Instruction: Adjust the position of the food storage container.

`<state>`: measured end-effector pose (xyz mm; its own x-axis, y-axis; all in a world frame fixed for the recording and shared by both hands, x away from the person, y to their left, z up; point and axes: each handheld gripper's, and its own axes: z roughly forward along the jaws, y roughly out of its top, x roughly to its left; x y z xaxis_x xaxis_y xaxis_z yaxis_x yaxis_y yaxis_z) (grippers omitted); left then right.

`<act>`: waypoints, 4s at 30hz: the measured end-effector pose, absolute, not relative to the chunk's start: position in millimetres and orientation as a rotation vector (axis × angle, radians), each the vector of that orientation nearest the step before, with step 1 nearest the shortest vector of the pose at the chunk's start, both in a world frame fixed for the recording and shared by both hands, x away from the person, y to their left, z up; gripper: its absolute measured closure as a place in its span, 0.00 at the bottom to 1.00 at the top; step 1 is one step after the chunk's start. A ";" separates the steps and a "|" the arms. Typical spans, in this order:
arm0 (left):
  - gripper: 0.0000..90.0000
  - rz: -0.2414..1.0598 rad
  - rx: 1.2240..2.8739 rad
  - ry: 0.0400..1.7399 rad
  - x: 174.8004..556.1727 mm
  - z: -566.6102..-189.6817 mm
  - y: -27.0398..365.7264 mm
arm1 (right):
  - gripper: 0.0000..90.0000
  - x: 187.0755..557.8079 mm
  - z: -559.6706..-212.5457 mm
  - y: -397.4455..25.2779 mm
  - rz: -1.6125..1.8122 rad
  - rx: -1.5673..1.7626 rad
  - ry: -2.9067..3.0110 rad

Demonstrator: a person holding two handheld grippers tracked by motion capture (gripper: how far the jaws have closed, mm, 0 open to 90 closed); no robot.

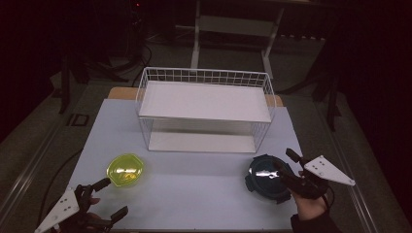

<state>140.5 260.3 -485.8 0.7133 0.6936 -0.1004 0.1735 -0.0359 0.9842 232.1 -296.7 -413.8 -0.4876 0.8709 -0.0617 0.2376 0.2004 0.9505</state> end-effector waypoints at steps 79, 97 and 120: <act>0.00 0.480 1.598 0.720 141.6 -486.3 256.8 | 1.00 260.8 -502.9 -353.4 1.053 1.318 2.103; 0.00 0.479 1.605 0.718 142.0 -486.6 255.6 | 1.00 255.2 -503.6 -308.0 1.092 1.226 2.224; 0.00 0.475 1.603 0.720 142.1 -487.2 255.2 | 1.00 246.2 -501.0 -286.6 1.177 1.159 2.283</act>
